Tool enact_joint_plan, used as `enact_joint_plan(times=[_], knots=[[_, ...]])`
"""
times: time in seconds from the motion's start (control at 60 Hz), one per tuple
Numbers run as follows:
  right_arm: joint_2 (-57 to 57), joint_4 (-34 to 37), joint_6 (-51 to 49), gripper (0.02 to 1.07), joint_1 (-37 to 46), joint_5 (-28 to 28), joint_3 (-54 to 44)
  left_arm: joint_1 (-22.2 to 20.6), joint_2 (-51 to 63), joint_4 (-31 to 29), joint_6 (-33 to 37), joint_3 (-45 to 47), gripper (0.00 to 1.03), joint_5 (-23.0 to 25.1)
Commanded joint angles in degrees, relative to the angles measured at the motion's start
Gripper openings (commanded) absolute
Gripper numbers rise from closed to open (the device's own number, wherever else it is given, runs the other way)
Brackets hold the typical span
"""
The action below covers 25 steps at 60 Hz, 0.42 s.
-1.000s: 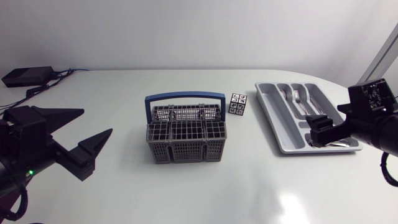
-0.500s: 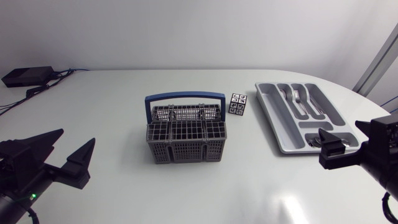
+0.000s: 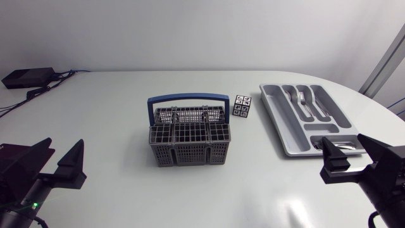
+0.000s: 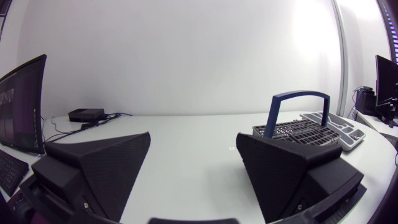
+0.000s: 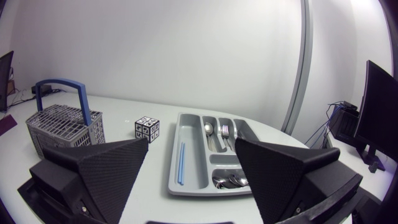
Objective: Transfer all utensils from the basket to the drawer tray.
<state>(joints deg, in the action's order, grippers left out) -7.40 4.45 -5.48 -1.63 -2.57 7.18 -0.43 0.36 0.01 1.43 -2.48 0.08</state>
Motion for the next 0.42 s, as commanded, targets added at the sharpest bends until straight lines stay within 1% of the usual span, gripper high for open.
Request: enact_joint_plan(times=[0.0, 0.15, 0.4], knots=[[2.7, -1.7, 3.0, 1.02, 0.8, 0.9, -3.2, 0.4, -0.4, 0.0, -1.4, 2.5, 0.96, -0.1], [7.4, -4.4, 5.5, 1.02, 1.6, 2.6, -7.2, 0.4, -0.4, 0.0, -1.4, 2.5, 0.96, -0.1], [7.4, -4.4, 5.5, 1.02, 1.6, 2.6, -7.2, 0.4, -0.4, 0.0, -1.4, 2.5, 0.96, -0.1]])
